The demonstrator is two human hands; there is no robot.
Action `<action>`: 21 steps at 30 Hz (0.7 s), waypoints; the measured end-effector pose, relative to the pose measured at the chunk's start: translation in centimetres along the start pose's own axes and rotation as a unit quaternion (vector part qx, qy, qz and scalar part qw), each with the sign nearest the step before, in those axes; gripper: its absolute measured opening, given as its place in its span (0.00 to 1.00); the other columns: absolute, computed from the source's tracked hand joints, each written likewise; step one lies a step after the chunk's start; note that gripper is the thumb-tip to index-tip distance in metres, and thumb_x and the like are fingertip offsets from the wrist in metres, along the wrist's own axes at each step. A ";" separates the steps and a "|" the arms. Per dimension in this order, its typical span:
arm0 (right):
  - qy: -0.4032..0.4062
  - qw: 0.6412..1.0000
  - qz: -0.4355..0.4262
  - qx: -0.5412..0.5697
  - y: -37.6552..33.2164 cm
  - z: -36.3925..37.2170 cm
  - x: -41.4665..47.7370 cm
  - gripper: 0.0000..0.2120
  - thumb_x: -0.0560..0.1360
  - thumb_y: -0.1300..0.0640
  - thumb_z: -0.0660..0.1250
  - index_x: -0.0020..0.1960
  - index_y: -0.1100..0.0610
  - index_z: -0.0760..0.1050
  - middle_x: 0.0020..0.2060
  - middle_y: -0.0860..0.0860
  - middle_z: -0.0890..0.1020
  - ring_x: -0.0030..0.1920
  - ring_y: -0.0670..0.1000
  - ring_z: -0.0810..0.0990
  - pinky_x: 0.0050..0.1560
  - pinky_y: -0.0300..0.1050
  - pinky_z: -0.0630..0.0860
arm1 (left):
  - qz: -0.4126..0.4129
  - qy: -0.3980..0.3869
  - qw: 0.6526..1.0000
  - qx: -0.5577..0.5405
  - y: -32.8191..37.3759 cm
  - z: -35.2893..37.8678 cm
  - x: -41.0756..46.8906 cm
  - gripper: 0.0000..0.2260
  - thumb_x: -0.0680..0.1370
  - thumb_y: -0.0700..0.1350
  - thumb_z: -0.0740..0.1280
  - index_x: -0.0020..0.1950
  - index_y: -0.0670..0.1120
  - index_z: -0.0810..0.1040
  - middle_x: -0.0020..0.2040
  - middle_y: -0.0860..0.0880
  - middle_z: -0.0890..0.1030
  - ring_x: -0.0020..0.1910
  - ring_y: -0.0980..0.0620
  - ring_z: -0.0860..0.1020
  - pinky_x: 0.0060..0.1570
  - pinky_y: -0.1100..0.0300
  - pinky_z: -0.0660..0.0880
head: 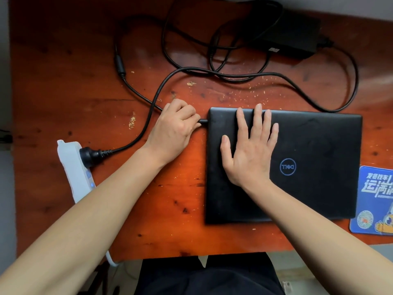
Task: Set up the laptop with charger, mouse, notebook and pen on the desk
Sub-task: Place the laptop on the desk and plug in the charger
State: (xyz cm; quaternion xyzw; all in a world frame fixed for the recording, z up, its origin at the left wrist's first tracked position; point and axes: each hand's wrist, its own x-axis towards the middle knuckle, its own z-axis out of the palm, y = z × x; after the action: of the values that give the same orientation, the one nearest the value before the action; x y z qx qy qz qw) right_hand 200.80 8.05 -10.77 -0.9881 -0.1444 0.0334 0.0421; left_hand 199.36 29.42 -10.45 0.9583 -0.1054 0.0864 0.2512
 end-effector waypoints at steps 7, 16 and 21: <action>-0.001 1.000 0.000 -0.002 0.0 0.1 0.1 0.32 0.80 0.40 0.53 0.80 0.54 0.56 0.80 0.62 0.52 0.80 0.64 0.47 0.77 0.66 0.46 | 0.001 -0.021 1.000 0.000 0.4 -0.8 0.5 0.06 0.78 0.39 0.70 0.46 0.37 0.83 0.44 0.44 0.81 0.46 0.42 0.76 0.44 0.46 0.77; -0.002 1.000 0.002 0.001 0.0 0.0 -0.2 0.32 0.80 0.40 0.52 0.80 0.53 0.56 0.80 0.62 0.51 0.80 0.63 0.47 0.77 0.67 0.47 | -0.028 -0.014 0.999 0.024 1.4 -0.9 0.3 0.05 0.78 0.39 0.70 0.48 0.38 0.84 0.45 0.43 0.81 0.46 0.40 0.77 0.45 0.46 0.76; 0.008 1.000 -0.002 0.005 0.1 0.3 -0.1 0.32 0.80 0.40 0.53 0.80 0.53 0.56 0.80 0.62 0.52 0.80 0.64 0.47 0.77 0.67 0.47 | -0.030 -0.016 0.999 0.038 1.5 -0.6 0.3 0.06 0.78 0.40 0.70 0.49 0.38 0.84 0.46 0.43 0.82 0.47 0.41 0.76 0.46 0.46 0.76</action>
State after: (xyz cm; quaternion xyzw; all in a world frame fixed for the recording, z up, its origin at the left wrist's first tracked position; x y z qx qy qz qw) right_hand 200.71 7.98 -11.03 -0.9878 -0.1459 0.0266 0.0483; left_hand 199.18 28.45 -9.17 0.9711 -0.0777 0.0674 0.2155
